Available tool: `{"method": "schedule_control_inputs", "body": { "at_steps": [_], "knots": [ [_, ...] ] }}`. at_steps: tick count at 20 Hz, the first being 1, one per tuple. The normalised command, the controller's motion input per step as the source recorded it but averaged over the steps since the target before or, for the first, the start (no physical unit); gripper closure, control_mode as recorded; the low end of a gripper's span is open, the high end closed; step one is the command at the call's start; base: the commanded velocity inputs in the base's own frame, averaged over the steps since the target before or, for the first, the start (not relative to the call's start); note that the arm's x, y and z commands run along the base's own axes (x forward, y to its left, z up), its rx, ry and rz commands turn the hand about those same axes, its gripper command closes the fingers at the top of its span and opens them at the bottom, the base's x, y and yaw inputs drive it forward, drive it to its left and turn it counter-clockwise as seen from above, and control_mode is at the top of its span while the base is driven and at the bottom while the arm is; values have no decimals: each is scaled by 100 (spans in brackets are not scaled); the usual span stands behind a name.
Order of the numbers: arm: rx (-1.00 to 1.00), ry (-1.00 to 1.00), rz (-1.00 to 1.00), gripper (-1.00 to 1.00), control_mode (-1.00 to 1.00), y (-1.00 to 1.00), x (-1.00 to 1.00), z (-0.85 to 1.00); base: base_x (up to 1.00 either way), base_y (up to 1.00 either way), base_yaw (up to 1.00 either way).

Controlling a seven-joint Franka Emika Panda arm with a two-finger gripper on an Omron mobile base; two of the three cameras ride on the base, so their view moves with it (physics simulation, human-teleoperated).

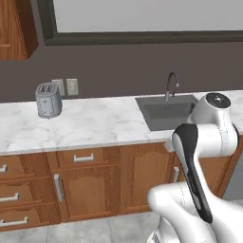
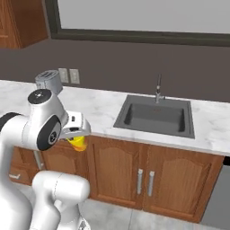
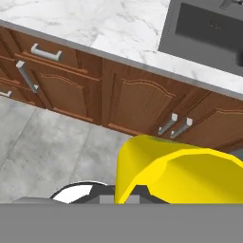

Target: Pick the cup and bowl from the counter and place them on the counter next to the sink.

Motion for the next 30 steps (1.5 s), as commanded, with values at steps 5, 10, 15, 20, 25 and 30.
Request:
{"method": "schedule_control_inputs", "body": {
  "at_steps": [5, 10, 15, 20, 25, 30],
  "knots": [
    [0, 0, 0, 100, 100, 0, 0, 0, 50, -20, -16],
    [0, 0, 0, 100, 100, 0, 0, 0, 44, 19, -14],
    [0, 0, 0, 100, 100, 0, 0, 0, 38, 52, -5],
    [0, 0, 0, 100, 100, 0, 0, 0, 52, 65, 0],
    [0, 0, 0, 100, 100, 0, 0, 0, 98, 3, 0],
    [0, 0, 0, 100, 100, 0, 0, 0, 72, -1, 0]
  ]
}}
